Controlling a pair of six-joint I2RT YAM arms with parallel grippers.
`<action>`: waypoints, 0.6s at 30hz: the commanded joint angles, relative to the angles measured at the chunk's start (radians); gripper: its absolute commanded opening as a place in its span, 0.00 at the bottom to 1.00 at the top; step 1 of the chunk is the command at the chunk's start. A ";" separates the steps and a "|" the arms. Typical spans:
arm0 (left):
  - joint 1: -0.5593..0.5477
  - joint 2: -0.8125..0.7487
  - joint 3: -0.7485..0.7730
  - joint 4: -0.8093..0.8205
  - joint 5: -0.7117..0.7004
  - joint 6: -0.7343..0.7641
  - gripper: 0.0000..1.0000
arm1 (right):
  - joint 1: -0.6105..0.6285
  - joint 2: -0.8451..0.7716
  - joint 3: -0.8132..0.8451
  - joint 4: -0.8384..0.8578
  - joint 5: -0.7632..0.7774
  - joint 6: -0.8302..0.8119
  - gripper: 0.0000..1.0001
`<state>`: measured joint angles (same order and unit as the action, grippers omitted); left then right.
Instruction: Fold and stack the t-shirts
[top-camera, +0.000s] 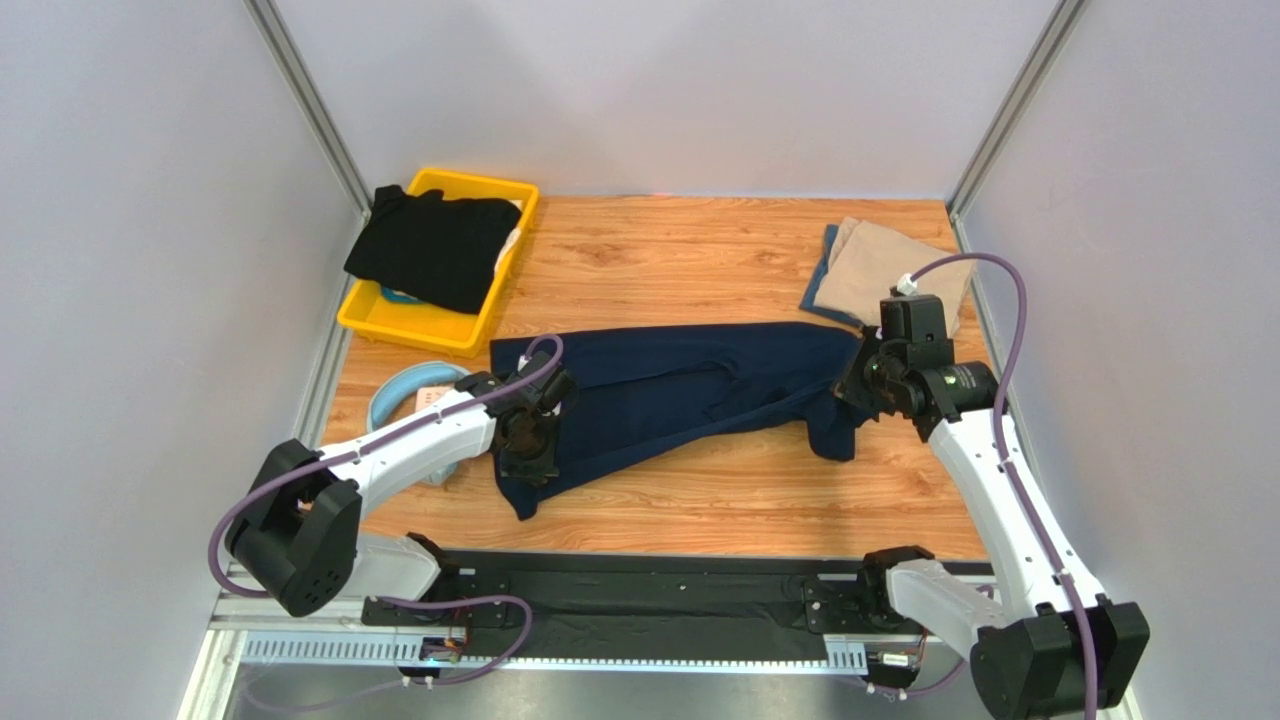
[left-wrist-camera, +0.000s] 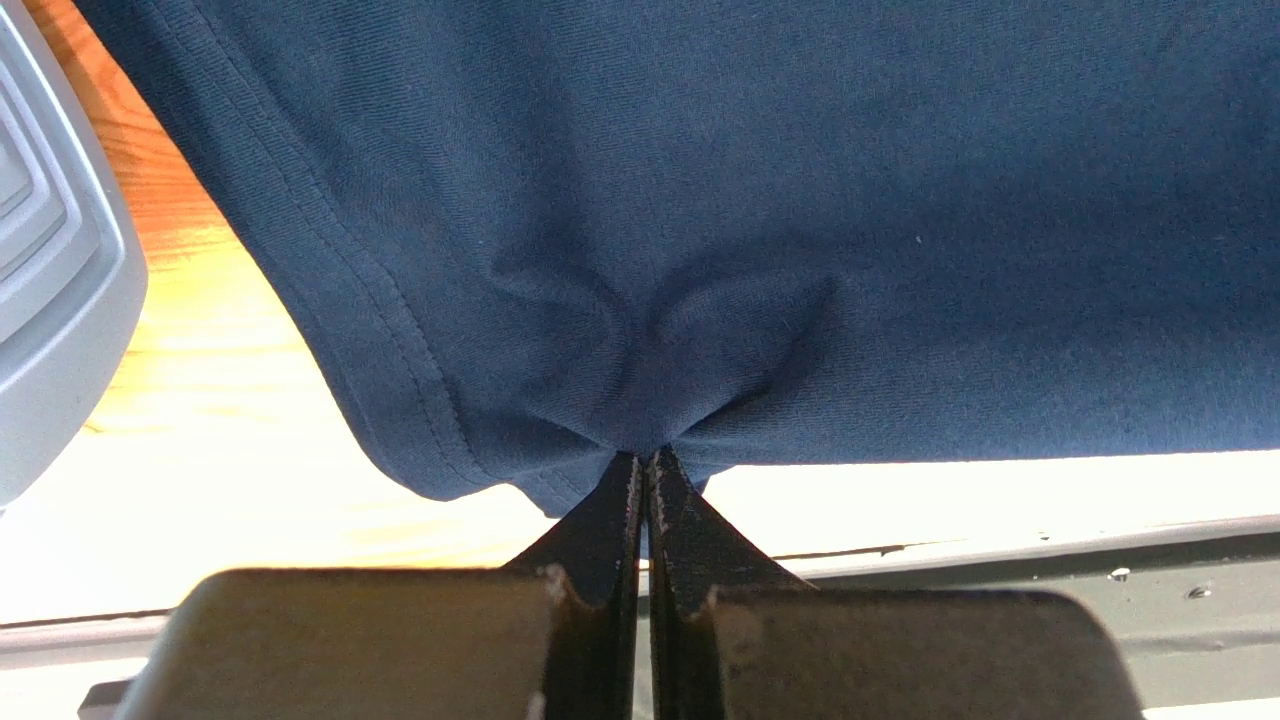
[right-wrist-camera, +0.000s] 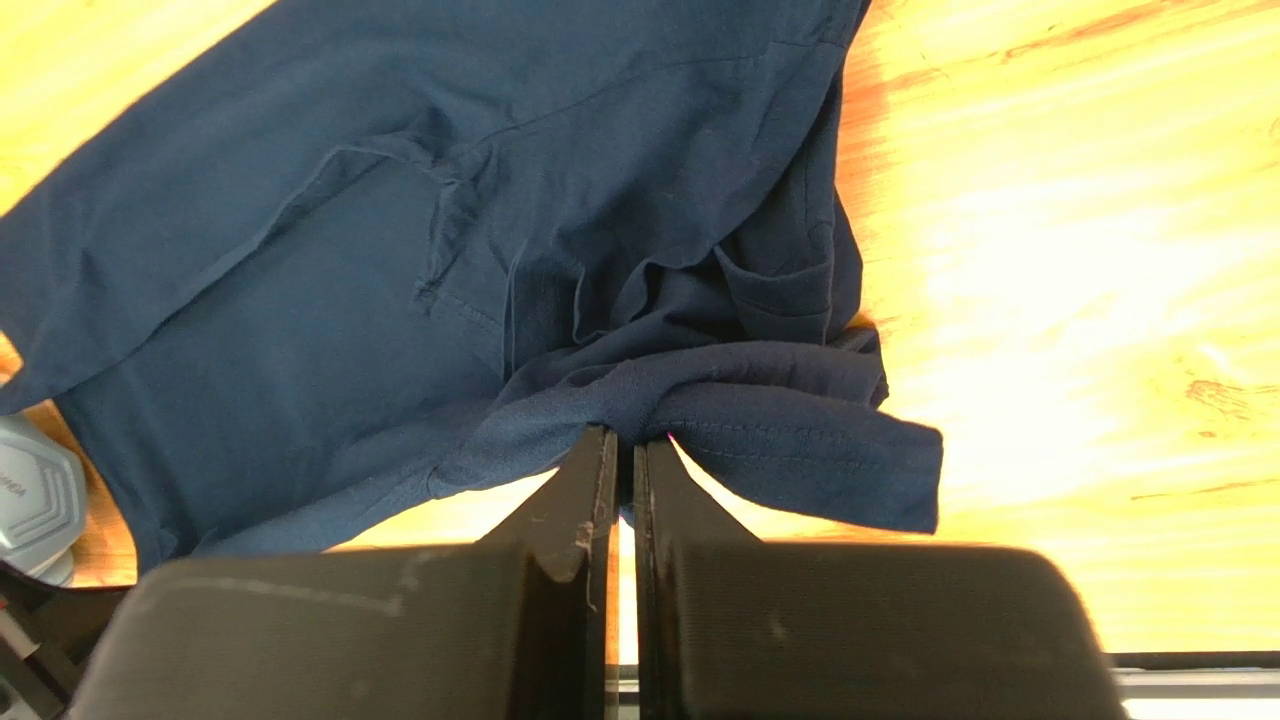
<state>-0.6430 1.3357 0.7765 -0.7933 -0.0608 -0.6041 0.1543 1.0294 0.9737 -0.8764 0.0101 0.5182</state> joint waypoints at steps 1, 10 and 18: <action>-0.006 -0.010 0.001 -0.006 -0.011 0.007 0.00 | -0.007 -0.031 0.037 0.017 0.027 -0.011 0.00; -0.004 0.016 0.000 -0.021 0.016 0.013 0.00 | -0.007 -0.052 -0.016 -0.015 -0.042 0.000 0.00; -0.004 0.003 0.015 -0.063 0.029 0.010 0.00 | -0.007 -0.126 -0.056 -0.075 -0.058 0.005 0.00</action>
<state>-0.6449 1.3502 0.7765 -0.8036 -0.0425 -0.6033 0.1535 0.9367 0.9268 -0.9257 -0.0277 0.5224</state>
